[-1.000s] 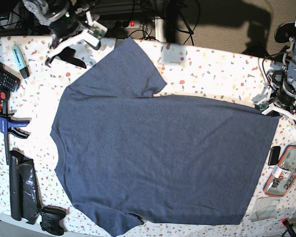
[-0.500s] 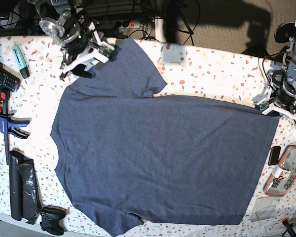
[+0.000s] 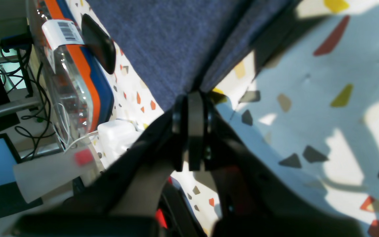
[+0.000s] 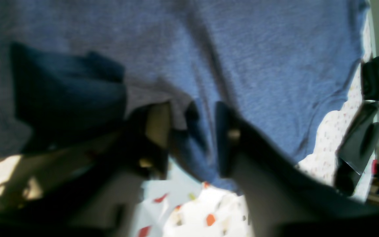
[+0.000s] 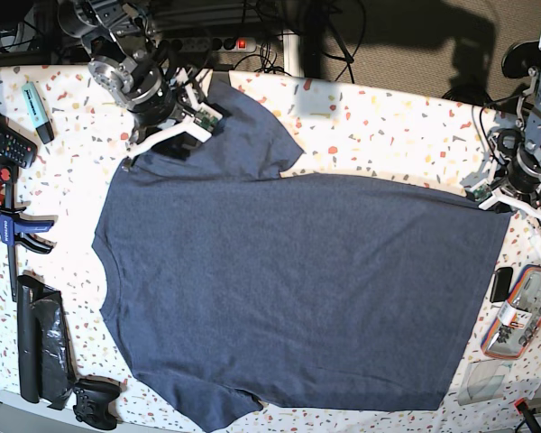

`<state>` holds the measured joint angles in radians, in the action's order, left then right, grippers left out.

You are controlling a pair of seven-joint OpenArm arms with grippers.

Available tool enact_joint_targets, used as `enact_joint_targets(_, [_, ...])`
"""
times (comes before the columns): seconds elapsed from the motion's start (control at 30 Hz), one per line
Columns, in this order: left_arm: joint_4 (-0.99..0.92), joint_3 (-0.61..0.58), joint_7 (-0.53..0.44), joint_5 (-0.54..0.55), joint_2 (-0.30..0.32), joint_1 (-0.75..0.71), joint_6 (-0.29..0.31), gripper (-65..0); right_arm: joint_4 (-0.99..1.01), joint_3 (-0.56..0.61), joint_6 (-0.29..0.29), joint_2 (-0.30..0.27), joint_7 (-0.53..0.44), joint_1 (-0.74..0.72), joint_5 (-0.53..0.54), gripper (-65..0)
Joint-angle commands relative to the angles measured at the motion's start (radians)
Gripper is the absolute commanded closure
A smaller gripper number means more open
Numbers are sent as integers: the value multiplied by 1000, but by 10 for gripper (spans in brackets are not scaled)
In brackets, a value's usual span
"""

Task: Fold the T-shirt properly
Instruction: 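Move the right gripper to the shirt's shoulder near the collar, then grasp the shirt edges with both grippers and drag it toward the robot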

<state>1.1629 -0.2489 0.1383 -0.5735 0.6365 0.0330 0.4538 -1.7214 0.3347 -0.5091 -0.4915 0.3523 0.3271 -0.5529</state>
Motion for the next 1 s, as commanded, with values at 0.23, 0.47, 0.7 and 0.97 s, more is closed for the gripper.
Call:
enact_joint_targets(0.23, [-13,0,60,179,13,-16,-15,0,-16,-4,20,-33,107,-2,14,0])
enact_joint_targets(0.47, [-11,0,126,386,66,-17,-23,0,-147,-8,76,-129,192,55,50,0])
enact_joint_targets(0.7, [68,0,176,481,144,-107,-20,0,-277,-14,84,-156,233,185,66,0])
enact_joint_targets(0.97, [293,0,185,497,224,-345,-123,0,-358,-15,130,-157,274,338,55,0])
